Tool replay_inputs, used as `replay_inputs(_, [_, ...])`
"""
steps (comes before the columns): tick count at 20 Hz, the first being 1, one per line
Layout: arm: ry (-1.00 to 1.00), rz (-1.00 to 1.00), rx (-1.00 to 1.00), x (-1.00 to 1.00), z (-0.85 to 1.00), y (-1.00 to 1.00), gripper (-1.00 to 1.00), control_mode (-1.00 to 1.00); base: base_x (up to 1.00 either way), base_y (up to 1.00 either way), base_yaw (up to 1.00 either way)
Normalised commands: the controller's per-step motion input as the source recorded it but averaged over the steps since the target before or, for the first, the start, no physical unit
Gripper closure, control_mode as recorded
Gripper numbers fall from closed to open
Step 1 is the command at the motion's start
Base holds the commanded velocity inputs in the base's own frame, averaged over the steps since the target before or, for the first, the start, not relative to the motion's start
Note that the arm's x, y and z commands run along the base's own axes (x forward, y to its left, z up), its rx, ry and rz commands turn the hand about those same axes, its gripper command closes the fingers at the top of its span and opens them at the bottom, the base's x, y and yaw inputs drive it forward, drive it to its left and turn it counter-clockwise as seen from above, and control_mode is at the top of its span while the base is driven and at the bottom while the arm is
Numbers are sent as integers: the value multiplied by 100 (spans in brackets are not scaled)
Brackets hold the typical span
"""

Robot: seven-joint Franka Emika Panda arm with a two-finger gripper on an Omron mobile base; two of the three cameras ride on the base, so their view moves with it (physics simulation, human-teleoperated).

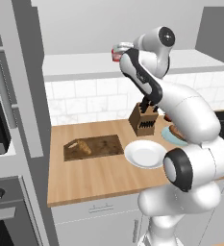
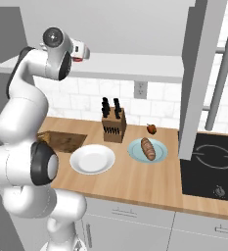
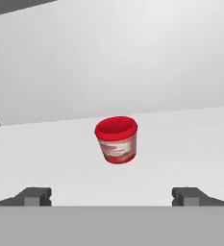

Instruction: From the different types of pastries on the counter, select a croissant and place it on the cutting board. Then retrieve a jar of jam from the cabinet and place it alongside the croissant on the cutting board.

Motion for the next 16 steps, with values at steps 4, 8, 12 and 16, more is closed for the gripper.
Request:
replay_inputs(4, [-6, 8, -13, 11, 24, 9, -100, -100, 0, 0, 0])
replay_inputs(8, [-11, 5, 0, 4, -2, 0, -100, -100, 0, 0, 0])
replay_inputs(12, [0, 0, 0, 4, -6, 0, -100, -100, 0, 0, 0])
replay_inputs(16, [0, 1, 0, 29, -34, -2, -100, -100, 0, 0, 0])
